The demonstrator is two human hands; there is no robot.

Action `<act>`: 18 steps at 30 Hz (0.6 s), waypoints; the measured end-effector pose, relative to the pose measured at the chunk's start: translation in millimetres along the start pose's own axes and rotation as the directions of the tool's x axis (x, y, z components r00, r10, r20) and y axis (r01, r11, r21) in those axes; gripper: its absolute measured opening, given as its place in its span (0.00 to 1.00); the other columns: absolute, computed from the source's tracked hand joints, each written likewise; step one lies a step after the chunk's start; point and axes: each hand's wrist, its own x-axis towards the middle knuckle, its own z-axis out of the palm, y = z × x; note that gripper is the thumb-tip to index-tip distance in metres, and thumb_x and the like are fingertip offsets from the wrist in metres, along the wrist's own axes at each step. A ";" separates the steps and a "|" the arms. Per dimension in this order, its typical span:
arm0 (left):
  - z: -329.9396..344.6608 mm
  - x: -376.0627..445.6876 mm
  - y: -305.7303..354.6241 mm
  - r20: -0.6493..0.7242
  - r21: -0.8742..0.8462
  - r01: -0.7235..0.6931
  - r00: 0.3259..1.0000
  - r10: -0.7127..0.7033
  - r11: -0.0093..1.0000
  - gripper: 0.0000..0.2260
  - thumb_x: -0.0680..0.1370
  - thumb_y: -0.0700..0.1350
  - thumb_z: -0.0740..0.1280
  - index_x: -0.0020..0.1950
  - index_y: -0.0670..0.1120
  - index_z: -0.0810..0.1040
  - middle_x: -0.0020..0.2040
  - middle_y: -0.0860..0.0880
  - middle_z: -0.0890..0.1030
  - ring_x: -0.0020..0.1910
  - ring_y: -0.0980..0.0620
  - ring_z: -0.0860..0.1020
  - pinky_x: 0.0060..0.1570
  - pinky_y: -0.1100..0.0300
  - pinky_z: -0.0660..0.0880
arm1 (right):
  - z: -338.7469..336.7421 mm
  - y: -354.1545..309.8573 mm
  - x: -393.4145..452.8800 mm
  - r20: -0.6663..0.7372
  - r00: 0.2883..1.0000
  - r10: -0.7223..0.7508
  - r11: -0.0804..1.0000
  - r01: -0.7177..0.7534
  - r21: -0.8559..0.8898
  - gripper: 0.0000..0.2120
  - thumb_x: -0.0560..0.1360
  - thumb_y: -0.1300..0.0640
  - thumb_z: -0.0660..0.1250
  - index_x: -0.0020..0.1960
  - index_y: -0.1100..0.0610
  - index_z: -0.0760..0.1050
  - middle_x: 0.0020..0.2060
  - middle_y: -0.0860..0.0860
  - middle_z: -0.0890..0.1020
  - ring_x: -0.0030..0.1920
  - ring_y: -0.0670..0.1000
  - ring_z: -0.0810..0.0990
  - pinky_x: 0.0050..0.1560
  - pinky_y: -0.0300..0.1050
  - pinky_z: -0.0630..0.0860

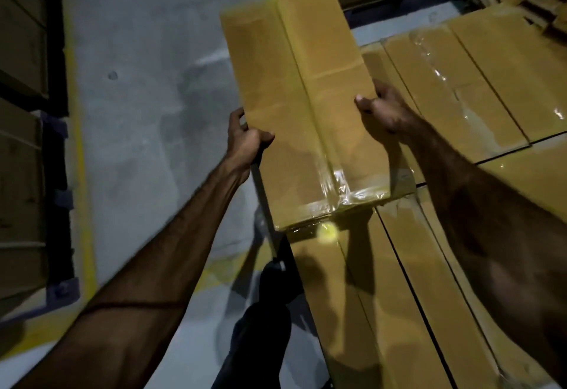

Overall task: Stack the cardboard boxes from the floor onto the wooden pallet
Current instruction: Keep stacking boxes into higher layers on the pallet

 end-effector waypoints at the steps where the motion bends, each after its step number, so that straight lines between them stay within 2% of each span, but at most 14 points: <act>1: 1.6 4.0 -3.5 0.000 -0.004 -0.003 1.000 0.003 1.000 0.31 0.78 0.29 0.68 0.76 0.49 0.65 0.56 0.45 0.80 0.48 0.47 0.80 0.33 0.61 0.76 | 1.2 2.0 5.4 0.000 1.000 0.005 1.000 -0.005 -0.007 0.19 0.81 0.53 0.70 0.71 0.51 0.79 0.62 0.50 0.84 0.61 0.51 0.82 0.62 0.46 0.76; 4: 3.7 15.8 -16.2 0.017 -0.018 -0.017 1.000 0.017 1.000 0.31 0.77 0.27 0.68 0.74 0.50 0.65 0.58 0.41 0.80 0.45 0.48 0.78 0.27 0.66 0.73 | 1.8 6.6 18.9 0.014 1.000 -0.004 1.000 0.004 -0.009 0.19 0.81 0.54 0.70 0.71 0.52 0.78 0.62 0.49 0.84 0.60 0.50 0.81 0.61 0.45 0.76; 6: 3.6 20.1 -24.4 0.018 -0.034 -0.016 1.000 0.017 0.999 0.31 0.76 0.27 0.68 0.73 0.51 0.67 0.64 0.41 0.80 0.51 0.44 0.80 0.28 0.65 0.75 | 4.1 12.1 26.0 0.039 0.999 0.009 1.000 -0.009 -0.002 0.19 0.81 0.54 0.70 0.71 0.51 0.78 0.61 0.49 0.84 0.59 0.50 0.81 0.61 0.46 0.76; 9: 4.2 25.2 -34.3 0.007 -0.058 -0.017 1.000 0.017 0.998 0.33 0.75 0.28 0.69 0.74 0.52 0.67 0.67 0.44 0.79 0.61 0.40 0.81 0.31 0.64 0.76 | 5.6 20.2 36.3 0.047 0.999 0.014 1.000 -0.015 0.007 0.19 0.80 0.54 0.71 0.71 0.51 0.78 0.60 0.49 0.85 0.60 0.51 0.82 0.63 0.48 0.78; 13: 4.2 30.9 -41.3 0.013 -0.072 -0.027 1.000 0.028 0.997 0.35 0.74 0.27 0.70 0.74 0.53 0.68 0.67 0.44 0.79 0.63 0.39 0.80 0.31 0.65 0.75 | 9.6 28.0 44.9 0.059 0.998 0.005 1.000 -0.007 0.027 0.18 0.79 0.54 0.70 0.69 0.49 0.79 0.59 0.48 0.85 0.61 0.53 0.83 0.65 0.53 0.79; 15: 3.7 34.6 -45.7 0.023 -0.078 -0.035 0.999 0.036 0.996 0.36 0.74 0.26 0.70 0.75 0.54 0.67 0.68 0.45 0.79 0.64 0.41 0.80 0.34 0.65 0.76 | 11.6 32.3 46.2 0.062 0.998 -0.002 1.000 0.001 0.031 0.17 0.80 0.55 0.69 0.69 0.49 0.79 0.59 0.48 0.85 0.62 0.53 0.83 0.67 0.54 0.78; 18: 2.0 41.1 -53.3 0.042 -0.071 -0.051 0.998 0.054 0.996 0.38 0.75 0.27 0.71 0.79 0.55 0.66 0.69 0.50 0.78 0.66 0.45 0.79 0.44 0.60 0.80 | 12.9 37.5 43.2 0.060 0.998 -0.001 1.000 0.000 0.027 0.18 0.82 0.58 0.68 0.72 0.50 0.77 0.62 0.49 0.84 0.64 0.54 0.81 0.68 0.55 0.77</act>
